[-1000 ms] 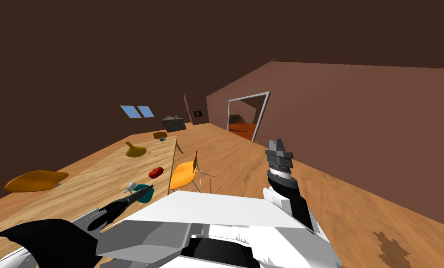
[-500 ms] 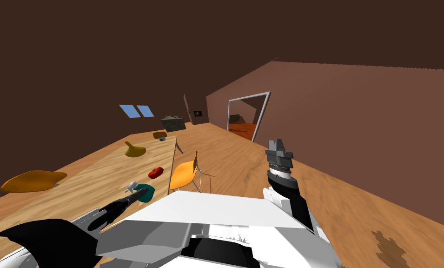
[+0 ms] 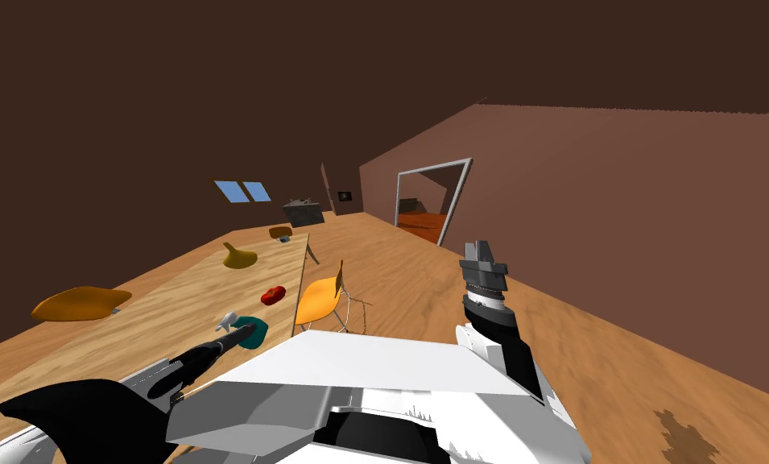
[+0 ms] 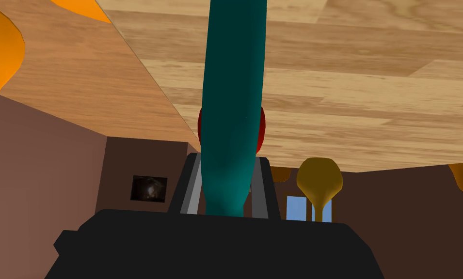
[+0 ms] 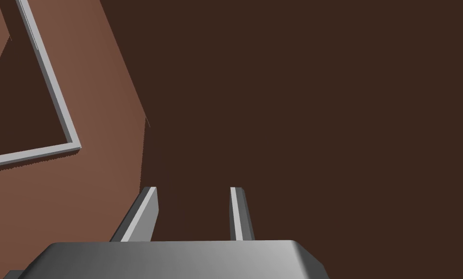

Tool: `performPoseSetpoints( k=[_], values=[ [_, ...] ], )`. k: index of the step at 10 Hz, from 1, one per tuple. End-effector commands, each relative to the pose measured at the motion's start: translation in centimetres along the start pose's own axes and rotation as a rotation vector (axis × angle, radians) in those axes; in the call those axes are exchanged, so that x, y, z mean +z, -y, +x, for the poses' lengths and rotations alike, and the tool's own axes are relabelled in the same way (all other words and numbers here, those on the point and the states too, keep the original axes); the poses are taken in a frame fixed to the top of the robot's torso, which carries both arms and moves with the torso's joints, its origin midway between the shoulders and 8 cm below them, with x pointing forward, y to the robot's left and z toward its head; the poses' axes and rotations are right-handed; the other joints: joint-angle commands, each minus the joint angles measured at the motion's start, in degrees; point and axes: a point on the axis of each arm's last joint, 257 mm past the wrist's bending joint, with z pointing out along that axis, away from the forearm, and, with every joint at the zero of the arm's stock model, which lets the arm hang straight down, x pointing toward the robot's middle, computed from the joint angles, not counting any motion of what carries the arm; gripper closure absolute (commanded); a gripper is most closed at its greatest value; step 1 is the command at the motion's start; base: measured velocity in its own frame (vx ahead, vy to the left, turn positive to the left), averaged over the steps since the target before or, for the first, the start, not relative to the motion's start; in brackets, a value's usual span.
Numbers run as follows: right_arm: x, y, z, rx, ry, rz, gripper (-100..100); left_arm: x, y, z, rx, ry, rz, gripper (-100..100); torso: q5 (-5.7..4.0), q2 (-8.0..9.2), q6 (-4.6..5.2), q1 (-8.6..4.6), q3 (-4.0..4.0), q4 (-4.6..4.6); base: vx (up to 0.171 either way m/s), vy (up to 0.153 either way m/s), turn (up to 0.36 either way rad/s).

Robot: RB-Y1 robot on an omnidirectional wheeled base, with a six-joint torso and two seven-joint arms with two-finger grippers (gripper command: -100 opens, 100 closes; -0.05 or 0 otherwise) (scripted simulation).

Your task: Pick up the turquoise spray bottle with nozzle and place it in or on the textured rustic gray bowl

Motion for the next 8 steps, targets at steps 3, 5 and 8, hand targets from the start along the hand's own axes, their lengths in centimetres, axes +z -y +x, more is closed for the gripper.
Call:
performPoseSetpoints(
  k=[3, 5, 8],
  values=[
    [0.0, 0.0, 0.0, 0.0, 0.0, 0.0, 0, -1.1, -2.4, -1.1, 0.005, 0.003, -0.044, 100, -0.03, -0.02, -0.02, -0.05, -0.02, -0.01, -0.012, -0.052, -0.021],
    [0.0, 0.0, 0.0, 0.0, 0.0, 0.0, 0, -1.8, -3.7, -1.8, 0.008, 0.005, -0.069, 100, -0.12, 0.01, -0.03, -0.36, 0.0, -0.01, -0.014, -0.099, -0.017],
    [0.0, 0.0, 0.0, 0.0, 0.0, 0.0, 0, -3.0, -5.7, -3.0, 0.013, 0.009, -0.109, 100, -0.16, -0.05, -0.07, -0.26, -0.04, -0.04, -0.005, -0.07, -0.022]
  ],
)
